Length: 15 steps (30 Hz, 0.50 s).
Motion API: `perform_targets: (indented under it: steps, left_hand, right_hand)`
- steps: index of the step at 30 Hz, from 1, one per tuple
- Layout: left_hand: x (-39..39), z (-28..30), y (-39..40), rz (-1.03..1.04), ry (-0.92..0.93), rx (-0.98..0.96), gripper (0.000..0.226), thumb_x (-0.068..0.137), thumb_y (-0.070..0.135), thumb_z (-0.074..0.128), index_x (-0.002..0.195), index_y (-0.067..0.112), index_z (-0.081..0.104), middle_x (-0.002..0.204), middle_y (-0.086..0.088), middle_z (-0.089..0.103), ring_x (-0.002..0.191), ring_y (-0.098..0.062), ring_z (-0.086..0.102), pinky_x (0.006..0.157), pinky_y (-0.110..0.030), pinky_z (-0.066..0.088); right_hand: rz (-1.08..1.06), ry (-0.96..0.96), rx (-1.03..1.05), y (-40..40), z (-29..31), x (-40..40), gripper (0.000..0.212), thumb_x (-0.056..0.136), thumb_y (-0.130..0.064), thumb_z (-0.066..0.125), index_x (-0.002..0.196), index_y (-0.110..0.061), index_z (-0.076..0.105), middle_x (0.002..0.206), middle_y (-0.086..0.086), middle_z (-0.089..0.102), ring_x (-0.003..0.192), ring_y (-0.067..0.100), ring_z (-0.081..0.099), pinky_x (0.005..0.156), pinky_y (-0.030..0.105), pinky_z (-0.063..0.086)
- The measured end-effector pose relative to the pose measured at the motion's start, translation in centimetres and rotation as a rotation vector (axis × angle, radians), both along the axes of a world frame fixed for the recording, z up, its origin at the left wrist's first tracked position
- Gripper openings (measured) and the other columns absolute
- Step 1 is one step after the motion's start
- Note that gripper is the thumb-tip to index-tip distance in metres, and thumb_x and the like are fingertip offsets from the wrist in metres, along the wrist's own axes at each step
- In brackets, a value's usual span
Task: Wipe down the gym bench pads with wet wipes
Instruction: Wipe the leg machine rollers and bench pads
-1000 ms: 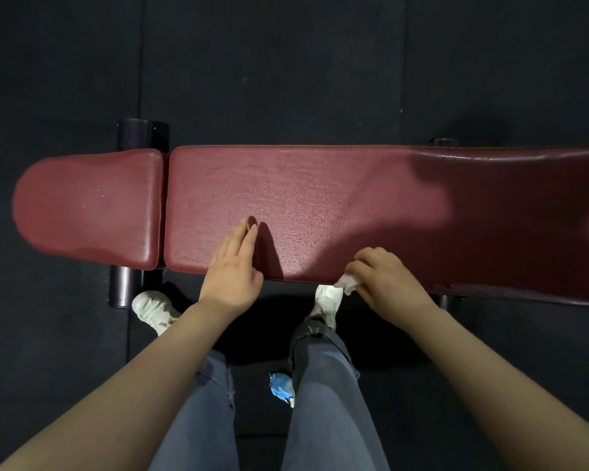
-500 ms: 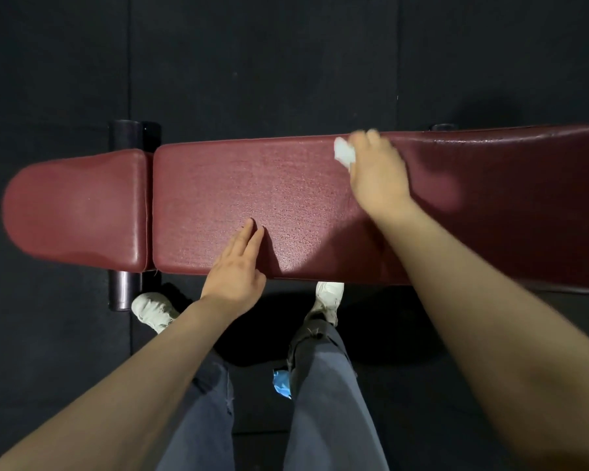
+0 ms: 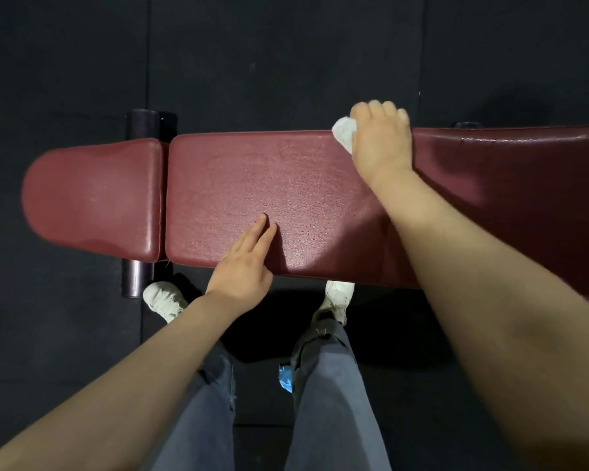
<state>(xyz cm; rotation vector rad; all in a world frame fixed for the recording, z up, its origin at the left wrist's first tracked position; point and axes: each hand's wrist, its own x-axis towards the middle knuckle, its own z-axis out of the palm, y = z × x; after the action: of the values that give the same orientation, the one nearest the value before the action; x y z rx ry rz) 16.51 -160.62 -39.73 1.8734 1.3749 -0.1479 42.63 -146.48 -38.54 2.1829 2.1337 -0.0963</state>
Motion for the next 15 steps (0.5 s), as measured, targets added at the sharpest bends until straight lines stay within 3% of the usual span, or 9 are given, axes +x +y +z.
perform_targets:
  steps: [3, 7, 9, 13, 15]
  left_hand:
    - [0.1, 0.2, 0.0, 0.011, -0.005, -0.007, 0.08, 0.085, 0.004, 0.051, 0.158, 0.017, 0.019, 0.167, 0.001, 0.006, 0.152, -0.021, 0.011, 0.123, -0.038, 0.016]
    - [0.0, -0.1, 0.0, 0.008, -0.01, -0.022, 0.08, 0.087, 0.007, 0.051, 0.158, 0.017, 0.018, 0.167, 0.0, 0.004, 0.153, -0.021, 0.009, 0.124, -0.039, 0.013]
    - [0.0, -0.3, 0.0, 0.006, -0.014, -0.014, 0.08, 0.086, 0.007, 0.051, 0.158, 0.017, 0.018, 0.167, 0.0, 0.004, 0.153, -0.021, 0.008, 0.124, -0.039, 0.013]
    - [0.0, -0.4, -0.2, 0.025, -0.039, -0.007, 0.079, 0.086, 0.006, 0.051, 0.158, 0.017, 0.018, 0.167, -0.001, 0.005, 0.153, -0.023, 0.008, 0.124, -0.039, 0.013]
    - [0.0, -0.5, -0.2, 0.031, -0.053, 0.003, 0.079, 0.087, 0.005, 0.051, 0.158, 0.017, 0.018, 0.167, -0.001, 0.005, 0.153, -0.022, 0.008, 0.124, -0.037, 0.011]
  right_hand:
    - [-0.023, 0.049, 0.004, -3.8, -0.3, -1.6, 0.021, 0.087, -0.009, 0.053, 0.107, -0.012, 0.058, 0.101, 0.012, 0.061, 0.093, 0.034, 0.055, 0.082, 0.043, 0.038]
    - [0.259, 0.161, -0.117, -15.9, 0.4, -2.6, 0.037, 0.065, -0.006, 0.074, 0.099, -0.012, 0.061, 0.077, 0.006, 0.06, 0.067, 0.028, 0.055, 0.061, 0.036, 0.039]
    - [0.385, 0.165, -0.203, -19.5, 1.0, -2.1, 0.047, 0.062, -0.006, 0.074, 0.105, -0.014, 0.055, 0.076, 0.001, 0.057, 0.066, 0.025, 0.053, 0.063, 0.035, 0.035]
    - [0.605, 0.012, -0.219, -13.6, 0.6, -1.4, 0.028, 0.081, -0.018, 0.06, 0.107, -0.023, 0.066, 0.085, -0.003, 0.063, 0.076, 0.021, 0.058, 0.069, 0.033, 0.036]
    - [0.477, -0.06, -0.169, -7.2, 0.0, -1.2, 0.018, 0.088, -0.018, 0.054, 0.104, -0.021, 0.062, 0.094, 0.005, 0.065, 0.085, 0.028, 0.058, 0.074, 0.038, 0.039]
